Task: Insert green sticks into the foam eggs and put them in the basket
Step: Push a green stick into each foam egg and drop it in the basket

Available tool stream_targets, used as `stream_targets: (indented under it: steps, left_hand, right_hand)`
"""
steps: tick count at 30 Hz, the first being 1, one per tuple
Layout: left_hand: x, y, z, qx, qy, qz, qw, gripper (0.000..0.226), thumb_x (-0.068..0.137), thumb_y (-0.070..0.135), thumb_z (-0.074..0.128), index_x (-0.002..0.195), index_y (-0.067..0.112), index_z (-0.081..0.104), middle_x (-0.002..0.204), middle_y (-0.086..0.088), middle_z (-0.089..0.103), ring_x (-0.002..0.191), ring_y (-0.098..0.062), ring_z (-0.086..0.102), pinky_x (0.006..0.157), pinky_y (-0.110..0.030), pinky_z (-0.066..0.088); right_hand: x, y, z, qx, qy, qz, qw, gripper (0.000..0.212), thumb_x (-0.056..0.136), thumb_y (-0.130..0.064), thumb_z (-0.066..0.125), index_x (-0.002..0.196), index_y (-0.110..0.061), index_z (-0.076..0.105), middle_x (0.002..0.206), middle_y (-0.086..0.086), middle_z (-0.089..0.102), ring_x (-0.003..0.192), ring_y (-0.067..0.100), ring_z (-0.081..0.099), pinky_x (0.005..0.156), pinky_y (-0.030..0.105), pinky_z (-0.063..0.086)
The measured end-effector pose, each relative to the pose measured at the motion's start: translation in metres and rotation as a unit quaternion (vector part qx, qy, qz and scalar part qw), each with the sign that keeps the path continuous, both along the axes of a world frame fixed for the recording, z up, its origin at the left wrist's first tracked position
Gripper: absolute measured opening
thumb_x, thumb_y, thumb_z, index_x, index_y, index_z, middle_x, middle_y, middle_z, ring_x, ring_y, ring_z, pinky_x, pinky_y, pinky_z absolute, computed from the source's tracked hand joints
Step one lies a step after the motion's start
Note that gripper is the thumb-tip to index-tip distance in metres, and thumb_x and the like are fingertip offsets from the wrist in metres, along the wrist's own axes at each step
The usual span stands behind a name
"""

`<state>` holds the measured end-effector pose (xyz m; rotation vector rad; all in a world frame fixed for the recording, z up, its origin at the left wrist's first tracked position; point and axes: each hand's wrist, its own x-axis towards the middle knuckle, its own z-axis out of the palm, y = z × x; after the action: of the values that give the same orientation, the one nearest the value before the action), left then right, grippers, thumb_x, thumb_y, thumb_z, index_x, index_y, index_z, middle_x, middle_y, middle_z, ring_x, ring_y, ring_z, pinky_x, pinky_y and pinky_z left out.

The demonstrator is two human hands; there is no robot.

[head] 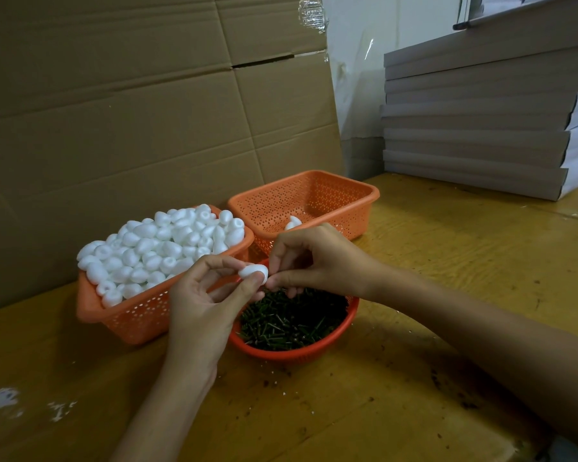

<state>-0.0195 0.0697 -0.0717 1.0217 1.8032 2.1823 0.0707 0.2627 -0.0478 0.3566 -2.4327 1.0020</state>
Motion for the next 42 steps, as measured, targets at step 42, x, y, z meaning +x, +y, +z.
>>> stream_targets:
  steps: [42]
  left_hand:
    - [-0.0023, 0.0008, -0.0023, -0.005, -0.010, 0.009, 1.000, 0.024, 0.070, 0.016, 0.088, 0.092, 0.018, 0.079, 0.105, -0.004, 0.082, 0.092, -0.023, 0.081, 0.069, -0.022, 0.062]
  right_hand:
    - [-0.0011, 0.0005, -0.0029, 0.014, 0.007, -0.011, 1.000, 0.023, 0.093, -0.007, 0.077, 0.106, -0.003, 0.059, 0.083, 0.001, 0.079, 0.080, 0.010, 0.078, 0.080, 0.039, 0.063]
